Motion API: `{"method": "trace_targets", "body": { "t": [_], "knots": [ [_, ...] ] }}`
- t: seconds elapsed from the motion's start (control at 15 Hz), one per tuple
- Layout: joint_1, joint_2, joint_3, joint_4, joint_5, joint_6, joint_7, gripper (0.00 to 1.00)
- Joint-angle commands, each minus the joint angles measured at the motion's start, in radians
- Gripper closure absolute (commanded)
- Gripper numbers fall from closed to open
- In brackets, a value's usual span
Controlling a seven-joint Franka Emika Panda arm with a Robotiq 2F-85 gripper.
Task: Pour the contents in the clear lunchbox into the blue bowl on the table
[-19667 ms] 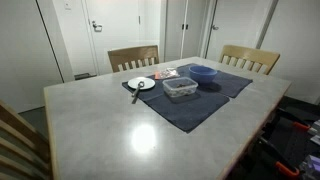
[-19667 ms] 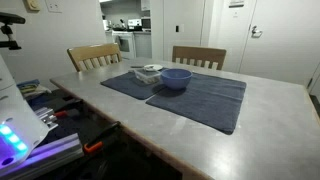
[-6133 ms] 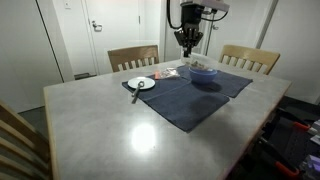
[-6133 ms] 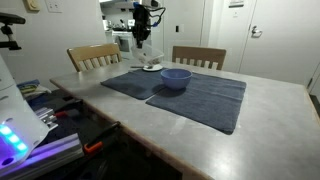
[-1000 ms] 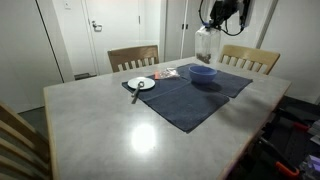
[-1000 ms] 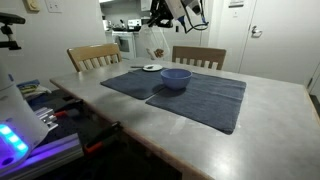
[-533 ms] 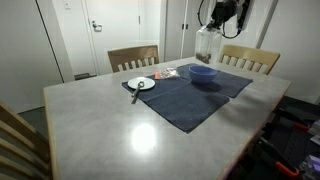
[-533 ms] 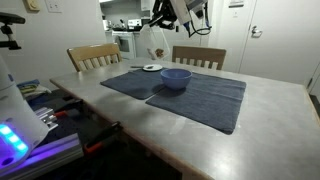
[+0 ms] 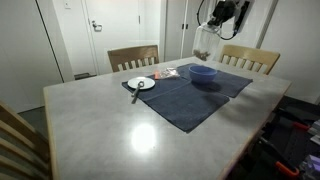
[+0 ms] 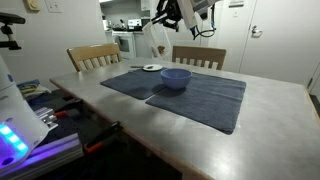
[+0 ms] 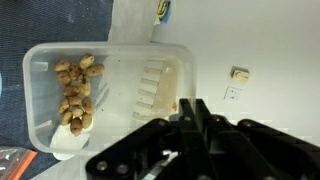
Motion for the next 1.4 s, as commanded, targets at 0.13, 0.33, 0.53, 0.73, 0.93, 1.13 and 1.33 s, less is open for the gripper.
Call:
{"method": "trace_targets", "body": {
  "t": [0.13, 0.33, 0.53, 0.73, 0.93, 1.13, 1.33],
  "knots": [
    [-0.041, 0.08, 0.008, 0.082, 0.057, -0.108, -0.104, 0.98],
    [-0.055, 0.109, 0.007, 0.096, 0.079, -0.141, -0.162, 0.98],
    [-0.074, 0.138, 0.001, 0.106, 0.096, -0.178, -0.206, 0.98],
    [-0.099, 0.172, -0.002, 0.121, 0.111, -0.214, -0.241, 0.98],
    [-0.126, 0.216, 0.001, 0.153, 0.129, -0.269, -0.286, 0.98],
    [-0.141, 0.255, 0.002, 0.18, 0.144, -0.316, -0.322, 0.98],
    [-0.151, 0.29, 0.002, 0.214, 0.156, -0.355, -0.34, 0.98]
  ]
}}
